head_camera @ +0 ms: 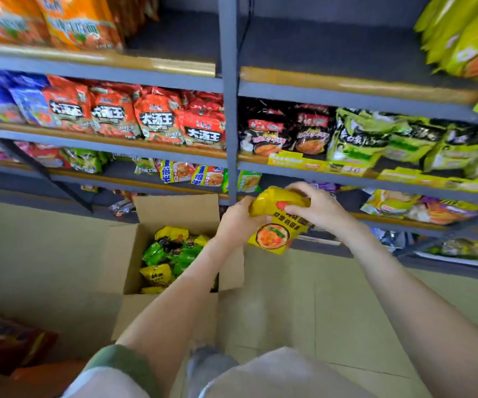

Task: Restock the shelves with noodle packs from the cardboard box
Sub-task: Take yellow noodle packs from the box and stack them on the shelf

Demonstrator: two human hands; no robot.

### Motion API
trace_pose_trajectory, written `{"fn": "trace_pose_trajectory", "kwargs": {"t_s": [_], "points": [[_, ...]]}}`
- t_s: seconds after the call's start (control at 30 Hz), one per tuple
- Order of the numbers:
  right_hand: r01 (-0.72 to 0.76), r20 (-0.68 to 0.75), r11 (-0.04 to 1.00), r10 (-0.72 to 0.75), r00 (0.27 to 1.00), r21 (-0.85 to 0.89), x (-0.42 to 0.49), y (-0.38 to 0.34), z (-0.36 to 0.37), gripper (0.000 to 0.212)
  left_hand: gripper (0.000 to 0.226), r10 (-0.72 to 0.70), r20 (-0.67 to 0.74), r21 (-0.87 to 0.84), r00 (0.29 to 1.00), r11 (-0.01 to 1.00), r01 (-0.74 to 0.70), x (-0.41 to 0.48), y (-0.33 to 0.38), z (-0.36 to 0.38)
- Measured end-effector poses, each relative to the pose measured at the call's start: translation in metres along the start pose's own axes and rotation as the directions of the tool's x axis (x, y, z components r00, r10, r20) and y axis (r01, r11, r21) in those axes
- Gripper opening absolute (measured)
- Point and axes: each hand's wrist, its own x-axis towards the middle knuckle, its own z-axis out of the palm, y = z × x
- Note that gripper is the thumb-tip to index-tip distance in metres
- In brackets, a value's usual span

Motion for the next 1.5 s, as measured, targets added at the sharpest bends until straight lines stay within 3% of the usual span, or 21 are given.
{"fn": "trace_pose_trajectory", "kwargs": {"t_s": [0.13, 0.23, 0.33, 0.43, 0.53, 0.63, 0.73, 0.93, 1.3, 1.4, 1.5], "points": [[-0.003, -0.307, 0.995, -0.027, 0.951, -0.096, -0.037, 0.037, -0.049, 0.102, 0.045, -0.014, -0.108, -0.189, 0.994, 0.982, -0.007, 0.002, 0.058, 0.035], [0.056, -0.347, 0.998, -0.049, 0.937, 0.010, -0.059, 0.059, -0.080, 0.116, 0.058, 0.002, -0.157, -0.288, 0.988, 0.956, -0.048, 0.009, 0.101, 0.052], [0.142, -0.318, 0.982, -0.097, 0.943, 0.121, -0.070, 0.071, -0.110, 0.117, 0.070, 0.048, -0.158, -0.330, 0.986, 0.939, -0.099, 0.018, 0.143, 0.066], [0.193, -0.387, 0.977, -0.143, 0.911, 0.095, -0.068, 0.083, -0.143, 0.114, 0.069, 0.122, -0.176, -0.339, 0.977, 0.924, -0.177, 0.031, 0.184, 0.076], [0.232, -0.468, 0.972, -0.186, 0.864, 0.043, -0.063, 0.093, -0.177, 0.111, 0.034, 0.225, -0.235, -0.336, 0.945, 0.894, -0.297, 0.043, 0.223, 0.084], [0.270, -0.574, 0.963, -0.223, 0.788, -0.003, -0.055, 0.109, -0.215, 0.108, 0.020, 0.329, -0.318, -0.275, 0.889, 0.866, -0.419, 0.063, 0.267, 0.100], [0.303, -0.687, 0.951, -0.264, 0.677, -0.067, -0.041, 0.128, -0.254, 0.100, 0.029, 0.443, -0.391, -0.147, 0.807, 0.835, -0.530, 0.094, 0.308, 0.116], [0.305, -0.791, 0.943, -0.285, 0.541, -0.131, -0.012, 0.159, -0.321, 0.087, 0.034, 0.529, -0.414, -0.112, 0.741, 0.778, -0.618, 0.146, 0.376, 0.136], [0.325, -0.702, 0.924, -0.369, 0.609, -0.204, 0.032, 0.195, -0.378, 0.090, 0.037, 0.498, -0.407, -0.089, 0.766, 0.813, -0.575, 0.205, 0.411, 0.149], [0.322, -0.632, 0.930, -0.359, 0.687, -0.178, 0.041, 0.201, -0.389, 0.093, 0.035, 0.515, -0.418, -0.040, 0.748, 0.813, -0.581, 0.217, 0.411, 0.153], [0.306, -0.556, 0.933, -0.359, 0.750, -0.190, 0.052, 0.216, -0.398, 0.098, 0.054, 0.595, -0.364, 0.047, 0.716, 0.780, -0.624, 0.230, 0.408, 0.157]]}}
